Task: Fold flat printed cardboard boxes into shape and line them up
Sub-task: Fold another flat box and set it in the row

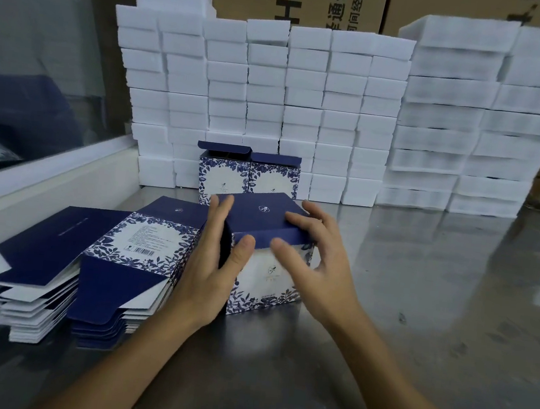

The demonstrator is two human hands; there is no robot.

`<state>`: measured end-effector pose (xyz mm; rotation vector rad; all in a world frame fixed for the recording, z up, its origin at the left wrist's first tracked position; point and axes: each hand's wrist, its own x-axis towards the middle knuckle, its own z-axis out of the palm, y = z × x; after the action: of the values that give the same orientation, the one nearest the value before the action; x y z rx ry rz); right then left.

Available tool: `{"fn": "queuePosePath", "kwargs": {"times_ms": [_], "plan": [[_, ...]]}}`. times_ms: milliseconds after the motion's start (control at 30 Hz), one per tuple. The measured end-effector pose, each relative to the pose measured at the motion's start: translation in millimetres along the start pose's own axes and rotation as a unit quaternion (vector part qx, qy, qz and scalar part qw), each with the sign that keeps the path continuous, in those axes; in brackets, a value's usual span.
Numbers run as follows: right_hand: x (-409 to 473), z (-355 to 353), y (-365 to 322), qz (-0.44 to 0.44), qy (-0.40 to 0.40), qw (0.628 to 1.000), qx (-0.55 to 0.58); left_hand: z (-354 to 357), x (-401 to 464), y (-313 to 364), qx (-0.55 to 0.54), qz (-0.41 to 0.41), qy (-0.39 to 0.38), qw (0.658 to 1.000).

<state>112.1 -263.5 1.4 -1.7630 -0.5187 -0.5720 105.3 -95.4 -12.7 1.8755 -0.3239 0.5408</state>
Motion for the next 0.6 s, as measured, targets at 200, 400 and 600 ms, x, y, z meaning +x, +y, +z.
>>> {"fn": "queuePosePath", "kwargs": {"times_ms": [200,400,600], "plan": [[0.9,1.1,1.7,-0.108,0.088,0.977,-0.160,2.9,-3.9,5.2,0.066,0.071,0.045,0.994],[-3.3,18.7,-2.7,-0.211,0.112,0.919,-0.313,6.5,-3.2,4.1,0.136,0.145,0.107,0.974],[-5.2,27.2,-6.4,-0.176,0.133,0.930,-0.293,6.3,1.3,3.8,0.155,0.170,0.119,0.966]]}}
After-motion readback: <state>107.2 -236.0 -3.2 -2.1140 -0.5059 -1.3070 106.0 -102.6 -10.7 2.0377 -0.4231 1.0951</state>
